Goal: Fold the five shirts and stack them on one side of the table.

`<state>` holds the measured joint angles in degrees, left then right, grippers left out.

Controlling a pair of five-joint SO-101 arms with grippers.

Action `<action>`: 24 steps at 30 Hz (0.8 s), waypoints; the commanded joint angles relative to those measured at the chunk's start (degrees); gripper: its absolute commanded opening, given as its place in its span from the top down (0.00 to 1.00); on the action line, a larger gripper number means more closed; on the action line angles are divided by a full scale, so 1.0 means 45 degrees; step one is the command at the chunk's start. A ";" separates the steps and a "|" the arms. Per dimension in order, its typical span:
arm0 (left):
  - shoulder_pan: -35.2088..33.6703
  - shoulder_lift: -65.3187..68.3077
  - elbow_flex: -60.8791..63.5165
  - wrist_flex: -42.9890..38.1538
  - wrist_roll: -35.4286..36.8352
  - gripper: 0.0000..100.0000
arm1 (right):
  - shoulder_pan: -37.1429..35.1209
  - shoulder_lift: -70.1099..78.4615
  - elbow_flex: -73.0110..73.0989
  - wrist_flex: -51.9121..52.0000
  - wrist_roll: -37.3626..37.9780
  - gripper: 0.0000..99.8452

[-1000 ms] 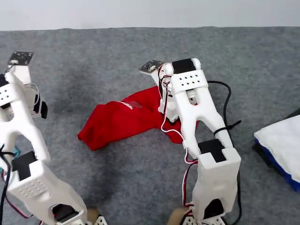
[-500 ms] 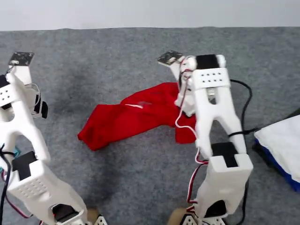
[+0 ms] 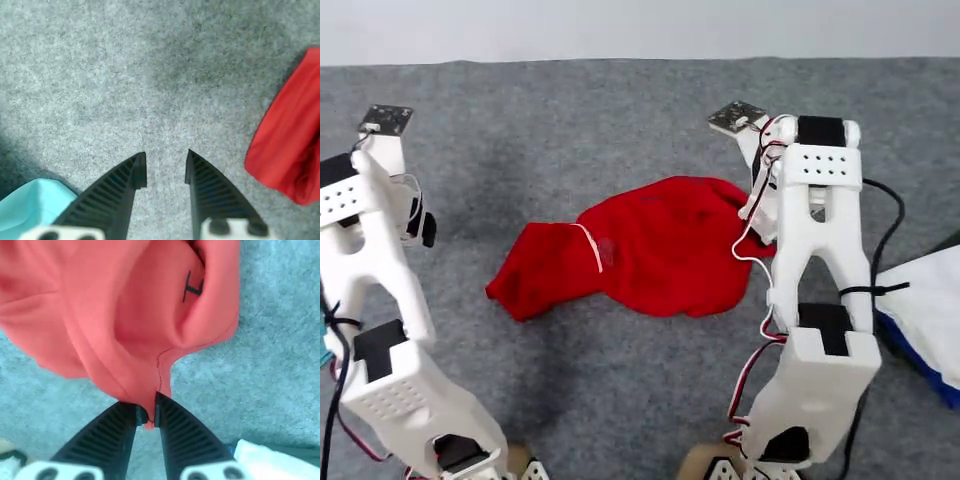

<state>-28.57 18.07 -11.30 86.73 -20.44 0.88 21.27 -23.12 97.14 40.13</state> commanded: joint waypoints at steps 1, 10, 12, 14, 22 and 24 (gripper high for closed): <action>0.0332 -0.0781 -0.0068 -0.0020 0.0137 0.87 | 0.0576 -0.0166 -0.0664 -0.0869 0.0098 0.99; 0.4669 -0.0899 -0.0107 0.1621 0.0723 0.87 | 0.2413 -0.0459 -0.2208 -0.1104 0.0098 0.99; 0.5763 -0.0879 -0.0127 0.1563 0.0723 0.87 | 0.2882 -0.0361 -0.2364 -0.1084 0.0098 0.99; 0.6935 -0.0840 -0.0147 0.1524 0.0723 0.87 | 0.3272 -0.0322 -0.2364 -0.1006 0.0098 0.99; 1.1429 -0.0762 -0.0107 0.1133 0.0742 0.91 | 0.3683 -0.0361 -0.2325 -0.0576 0.0039 0.99; 1.2210 -0.0762 -0.0107 0.0801 0.0742 0.94 | 0.3663 -0.0342 -0.2325 -0.0322 0.0039 0.99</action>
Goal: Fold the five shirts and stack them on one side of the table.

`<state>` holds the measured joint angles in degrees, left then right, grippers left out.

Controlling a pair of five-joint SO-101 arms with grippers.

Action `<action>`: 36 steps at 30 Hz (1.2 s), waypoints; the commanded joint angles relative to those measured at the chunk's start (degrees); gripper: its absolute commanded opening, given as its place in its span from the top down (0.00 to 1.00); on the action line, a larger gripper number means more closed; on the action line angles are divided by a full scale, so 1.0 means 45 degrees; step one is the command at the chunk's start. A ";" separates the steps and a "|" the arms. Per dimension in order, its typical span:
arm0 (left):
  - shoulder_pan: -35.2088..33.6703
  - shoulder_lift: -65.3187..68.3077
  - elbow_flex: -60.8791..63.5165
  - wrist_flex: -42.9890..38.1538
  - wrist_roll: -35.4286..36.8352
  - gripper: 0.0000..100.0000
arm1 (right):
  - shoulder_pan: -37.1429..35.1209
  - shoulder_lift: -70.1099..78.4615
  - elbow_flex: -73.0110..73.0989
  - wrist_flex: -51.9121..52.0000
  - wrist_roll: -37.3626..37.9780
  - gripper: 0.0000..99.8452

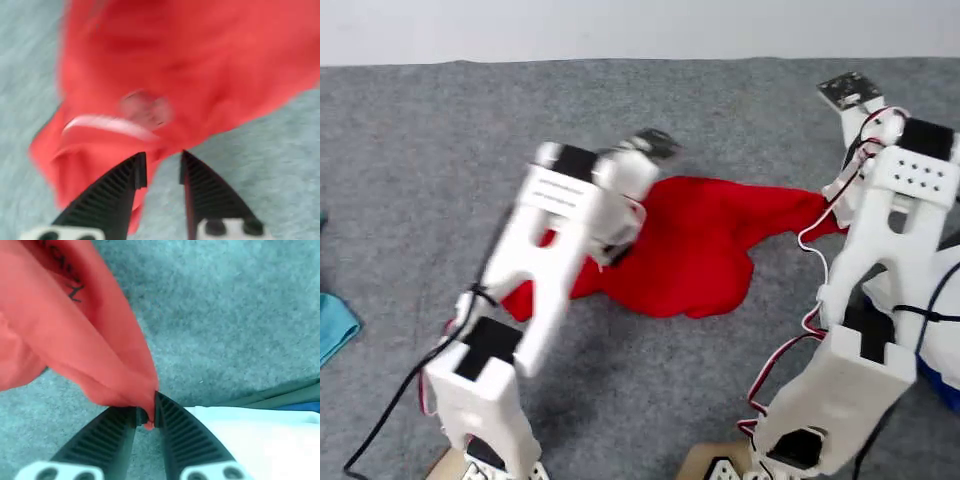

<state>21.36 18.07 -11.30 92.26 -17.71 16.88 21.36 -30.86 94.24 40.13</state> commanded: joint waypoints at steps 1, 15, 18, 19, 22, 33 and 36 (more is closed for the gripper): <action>0.1446 -0.0762 -0.0107 -0.0606 0.0137 0.94 | 0.0107 -0.0342 -0.0606 0.0420 0.0039 0.99; 0.4337 0.1074 -0.0166 -0.2305 0.0059 0.93 | 0.0166 -0.0459 -0.0684 0.1319 0.0000 0.99; 0.4689 0.1328 -0.0166 -0.2266 0.0059 0.86 | 0.0166 -0.0459 -0.0684 0.1319 0.0000 0.99; 0.4747 0.1387 -0.0166 -0.2266 0.0059 0.84 | 0.0147 -0.0459 -0.0684 0.1319 0.0000 0.99; 0.4767 0.1485 -0.0166 -0.2364 0.0039 0.80 | 0.0107 -0.0459 -0.0684 0.1319 0.0000 0.99; 0.3556 0.3165 -0.0537 -0.2930 -0.0860 0.79 | 0.0107 -0.0459 -0.0684 0.1319 0.0000 0.99; 0.3380 0.3927 -0.0987 -0.2852 -0.0860 0.80 | 0.0107 -0.0459 -0.0684 0.1338 0.0000 0.99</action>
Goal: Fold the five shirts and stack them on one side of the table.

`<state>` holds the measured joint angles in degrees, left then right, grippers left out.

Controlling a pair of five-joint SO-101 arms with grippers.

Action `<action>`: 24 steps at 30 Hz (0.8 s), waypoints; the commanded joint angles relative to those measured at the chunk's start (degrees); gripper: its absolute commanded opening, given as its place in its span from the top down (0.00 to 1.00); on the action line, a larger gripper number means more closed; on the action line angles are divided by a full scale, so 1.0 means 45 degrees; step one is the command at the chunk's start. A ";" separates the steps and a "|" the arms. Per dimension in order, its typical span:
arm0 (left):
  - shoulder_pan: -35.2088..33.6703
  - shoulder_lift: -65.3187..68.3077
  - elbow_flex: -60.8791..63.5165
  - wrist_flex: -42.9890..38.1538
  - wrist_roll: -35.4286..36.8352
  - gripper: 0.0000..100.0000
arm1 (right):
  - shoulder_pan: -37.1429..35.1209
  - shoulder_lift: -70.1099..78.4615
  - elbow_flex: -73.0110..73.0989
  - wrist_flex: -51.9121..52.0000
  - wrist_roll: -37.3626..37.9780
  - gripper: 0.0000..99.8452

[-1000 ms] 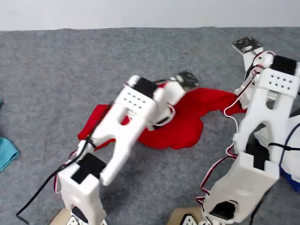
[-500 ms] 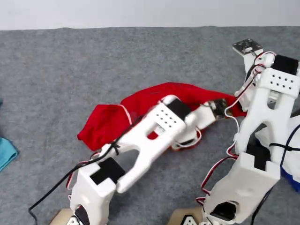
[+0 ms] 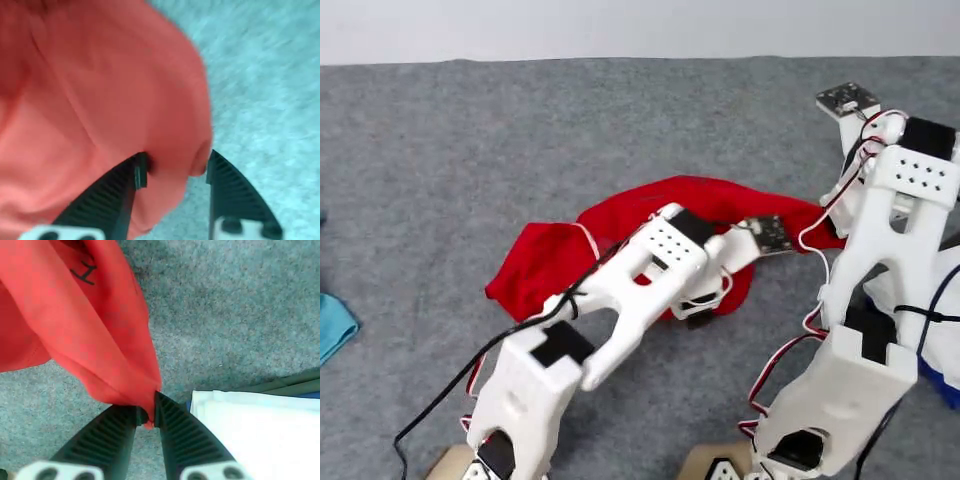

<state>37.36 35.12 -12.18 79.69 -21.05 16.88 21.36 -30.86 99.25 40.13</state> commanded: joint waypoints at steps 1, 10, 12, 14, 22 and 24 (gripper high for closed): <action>-0.0215 0.0313 -0.1045 0.0078 -0.0098 0.80 | 0.0107 -0.0459 -0.0684 0.0225 0.0000 0.99; -0.0606 0.0801 -0.4444 0.2950 -0.0078 1.00 | 0.0088 -0.1299 -0.0684 0.0225 0.0000 0.99; -0.0996 0.0801 -0.5832 0.4200 -0.0039 1.00 | 0.0088 -0.1729 -0.0684 0.0225 0.0000 0.99; -0.1524 0.0703 -0.7179 0.4669 0.0078 1.00 | 0.0088 -0.2198 -0.0684 0.0225 0.0000 0.99; -0.3829 -0.3497 -0.9289 0.4611 0.0684 1.00 | 0.0088 -0.4679 -0.0684 0.0088 0.0078 0.99; -0.4161 -0.4396 -0.9446 0.4591 0.0703 1.00 | 0.0107 -0.5284 -0.0684 0.0088 0.0078 0.99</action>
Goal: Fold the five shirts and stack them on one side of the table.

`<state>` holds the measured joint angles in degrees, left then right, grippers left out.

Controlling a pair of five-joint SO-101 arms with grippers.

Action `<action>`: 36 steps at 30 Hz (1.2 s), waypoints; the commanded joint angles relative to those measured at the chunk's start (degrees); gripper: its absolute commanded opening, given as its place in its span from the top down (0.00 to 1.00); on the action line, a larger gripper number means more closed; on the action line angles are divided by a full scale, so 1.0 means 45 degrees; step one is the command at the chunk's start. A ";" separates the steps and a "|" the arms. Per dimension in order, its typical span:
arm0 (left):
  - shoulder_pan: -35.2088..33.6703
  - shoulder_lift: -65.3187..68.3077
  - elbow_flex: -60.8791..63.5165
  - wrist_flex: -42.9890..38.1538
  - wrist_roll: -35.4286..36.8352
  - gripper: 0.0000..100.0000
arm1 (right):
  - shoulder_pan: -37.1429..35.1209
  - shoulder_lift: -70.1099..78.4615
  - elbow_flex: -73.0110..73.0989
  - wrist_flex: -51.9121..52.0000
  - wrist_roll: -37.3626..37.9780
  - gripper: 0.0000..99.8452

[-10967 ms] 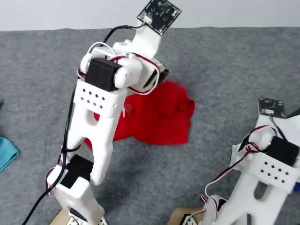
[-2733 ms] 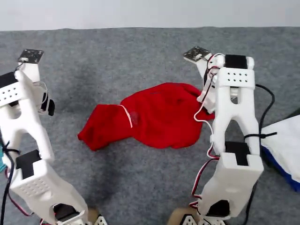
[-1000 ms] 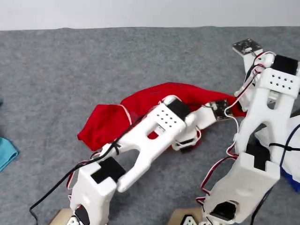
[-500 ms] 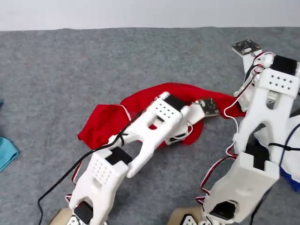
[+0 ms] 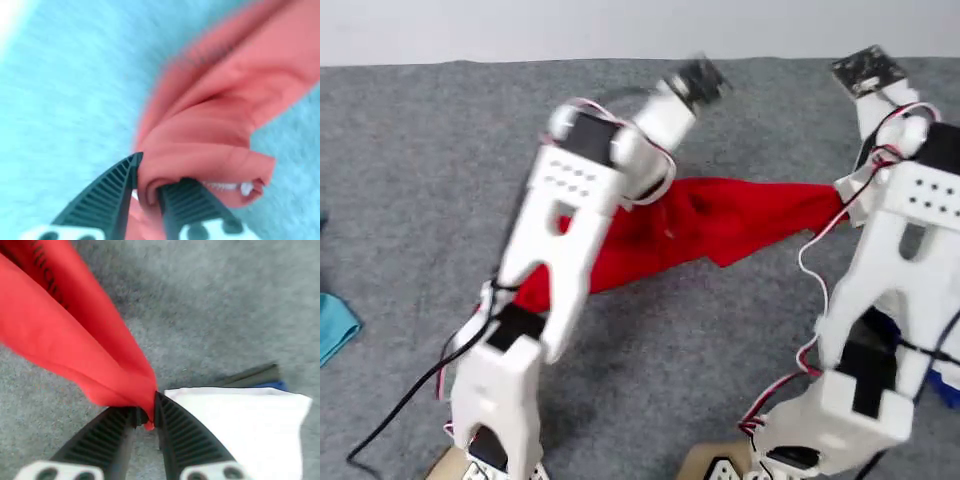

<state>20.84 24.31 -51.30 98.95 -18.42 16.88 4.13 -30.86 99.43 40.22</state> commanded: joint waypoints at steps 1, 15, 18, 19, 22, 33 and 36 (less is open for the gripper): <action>-0.0664 -0.2462 -0.0752 0.0313 0.0117 1.00 | 0.0107 -0.1748 -0.0684 0.0029 0.0059 0.99; -0.3223 -0.8244 -0.0772 -0.3204 0.0039 1.00 | 0.0205 -0.6398 -0.0684 0.0010 0.0078 0.99; -0.3380 -0.9143 -0.0772 -0.4005 0.0039 1.00 | 0.0322 -0.7258 -0.0684 -0.0205 0.0098 0.99; -0.3380 -0.9377 -0.0772 -0.4142 0.0039 1.00 | 0.0498 -0.7512 -0.0645 -0.0303 0.0098 0.99; -0.3380 -0.9944 -0.0733 -0.4161 0.0020 1.00 | 0.0830 -0.8156 -0.0645 -0.0733 0.0098 0.99; -0.3380 -1.1175 -0.0694 -0.2813 -0.1133 1.00 | 0.1377 -1.0110 -0.0664 -0.2198 0.0821 0.99; -0.3380 -1.1526 -0.0752 -0.2247 -0.1993 1.00 | 0.1377 -1.0422 -0.0664 -0.2823 0.1309 0.99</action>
<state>6.51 -25.71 -52.53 87.16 -24.31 22.07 -41.85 -31.12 89.76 44.18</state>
